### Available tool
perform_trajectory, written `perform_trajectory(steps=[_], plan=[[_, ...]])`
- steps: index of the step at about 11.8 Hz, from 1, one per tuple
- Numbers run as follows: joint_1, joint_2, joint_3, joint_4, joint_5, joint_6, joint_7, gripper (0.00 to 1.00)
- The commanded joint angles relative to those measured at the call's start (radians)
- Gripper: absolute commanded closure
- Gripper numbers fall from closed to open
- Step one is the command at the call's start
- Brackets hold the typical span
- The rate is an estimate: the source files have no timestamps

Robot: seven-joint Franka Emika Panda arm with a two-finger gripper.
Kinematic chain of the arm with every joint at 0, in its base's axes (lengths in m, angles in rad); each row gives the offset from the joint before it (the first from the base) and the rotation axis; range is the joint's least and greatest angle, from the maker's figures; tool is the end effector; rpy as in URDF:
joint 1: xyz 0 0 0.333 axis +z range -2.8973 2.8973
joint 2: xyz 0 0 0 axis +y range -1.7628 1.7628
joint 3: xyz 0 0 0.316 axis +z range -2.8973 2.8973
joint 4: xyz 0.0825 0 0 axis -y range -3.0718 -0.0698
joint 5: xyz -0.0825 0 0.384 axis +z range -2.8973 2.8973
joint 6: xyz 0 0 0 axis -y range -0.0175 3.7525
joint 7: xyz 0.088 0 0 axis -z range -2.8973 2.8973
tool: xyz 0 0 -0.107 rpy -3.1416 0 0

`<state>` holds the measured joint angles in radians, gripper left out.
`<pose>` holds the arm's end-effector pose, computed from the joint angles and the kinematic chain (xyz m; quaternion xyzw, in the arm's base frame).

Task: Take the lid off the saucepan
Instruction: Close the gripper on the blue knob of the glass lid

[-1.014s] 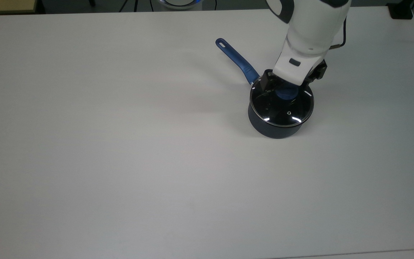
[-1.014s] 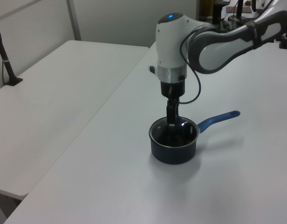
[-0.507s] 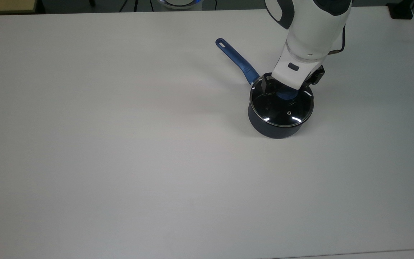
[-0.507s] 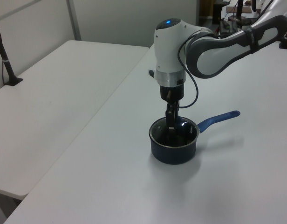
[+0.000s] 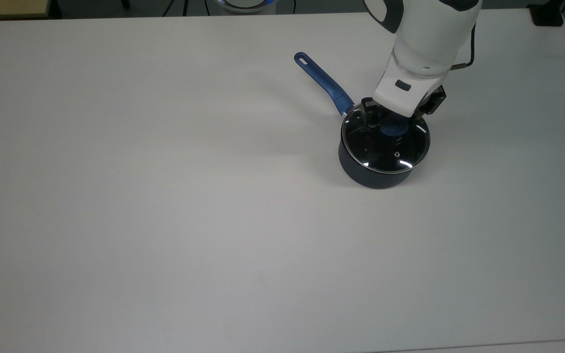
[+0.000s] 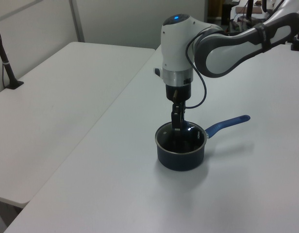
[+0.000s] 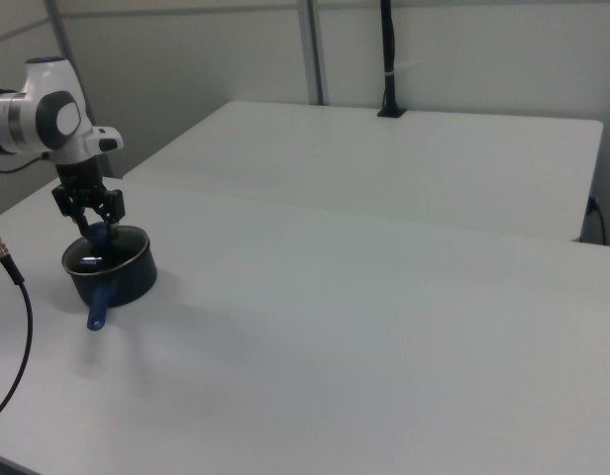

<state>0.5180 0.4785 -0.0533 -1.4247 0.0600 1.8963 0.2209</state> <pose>0.6172 0.3214 0.4210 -0.9932 -0.1149 0.0083 0.0141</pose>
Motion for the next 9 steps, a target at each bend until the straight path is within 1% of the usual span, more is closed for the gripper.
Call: perform_trajectory(steps=[1,4,7,9], plan=[[0.017,-0.037,-0.016,-0.016,-0.019,-0.008,0.012,0.47],[0.017,-0.040,-0.014,-0.016,-0.023,-0.009,0.009,0.59],[0.017,-0.058,-0.016,-0.013,-0.020,-0.042,0.000,0.62],[0.016,-0.067,-0.016,0.006,-0.015,-0.078,-0.005,0.63]])
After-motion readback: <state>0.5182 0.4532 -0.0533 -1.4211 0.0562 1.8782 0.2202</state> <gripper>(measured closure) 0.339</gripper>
